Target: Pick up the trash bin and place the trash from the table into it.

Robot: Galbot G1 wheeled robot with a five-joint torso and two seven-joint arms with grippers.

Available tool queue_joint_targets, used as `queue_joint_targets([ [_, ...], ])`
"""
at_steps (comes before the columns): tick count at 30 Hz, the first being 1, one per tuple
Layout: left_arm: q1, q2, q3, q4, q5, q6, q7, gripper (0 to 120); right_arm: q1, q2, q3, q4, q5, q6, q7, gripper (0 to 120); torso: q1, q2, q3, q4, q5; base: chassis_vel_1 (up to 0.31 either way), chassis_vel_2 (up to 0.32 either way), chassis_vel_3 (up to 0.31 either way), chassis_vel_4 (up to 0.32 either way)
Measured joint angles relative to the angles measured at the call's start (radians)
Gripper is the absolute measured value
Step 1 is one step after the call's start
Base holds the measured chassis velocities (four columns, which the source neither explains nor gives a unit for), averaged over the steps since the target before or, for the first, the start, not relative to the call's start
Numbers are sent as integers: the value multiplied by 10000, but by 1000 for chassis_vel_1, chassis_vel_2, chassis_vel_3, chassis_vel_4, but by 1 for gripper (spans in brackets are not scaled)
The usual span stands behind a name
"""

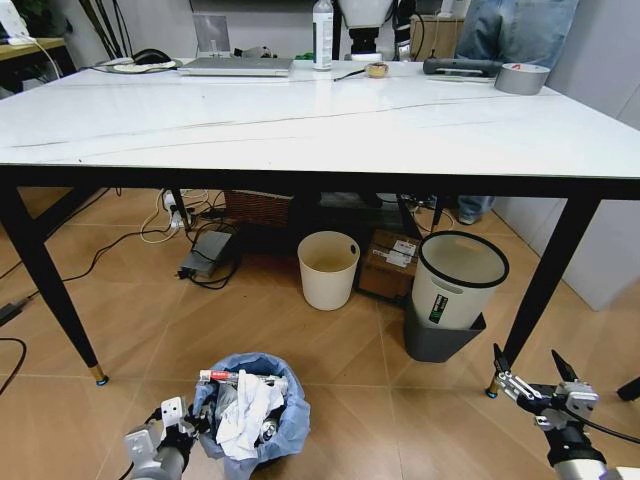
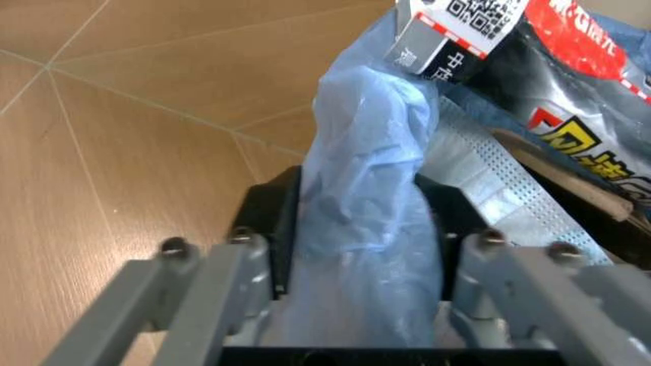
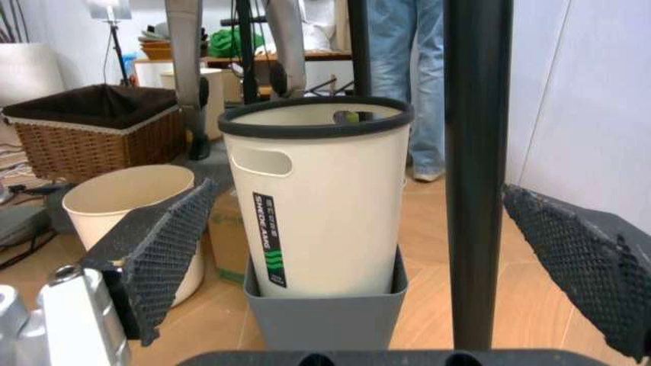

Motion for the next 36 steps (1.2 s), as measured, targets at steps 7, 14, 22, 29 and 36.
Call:
queue_joint_targets([
  [7, 152, 41, -40, -177, 174, -22, 55, 68, 0, 0, 0, 0, 0, 0, 0, 100, 0, 2, 3, 0, -1, 0, 0, 0, 0],
  [14, 528, 116, -87, -748, 958, -221, 301, 93, 0, 0, 0, 0, 0, 0, 0, 100, 1, 5, 5, 0, -1, 0, 0, 0, 0],
  [22, 853, 175, -210, -1422, 1729, -495, 547, 100, 0, 0, 0, 0, 0, 0, 0, 100, 1, 7, 6, 0, -1, 0, 0, 0, 0],
  [29, 938, 238, -326, -1738, 1889, -600, 660, 100, 0, 0, 0, 0, 0, 0, 0, 100, 1, 8, 7, 0, -1, 0, 0, 0, 0],
  [36, 955, 265, -373, -1830, 1842, -616, 633, 100, 0, 0, 0, 0, 0, 0, 0, 100, 1, 8, 8, 1, -1, 0, 0, 0, 0],
])
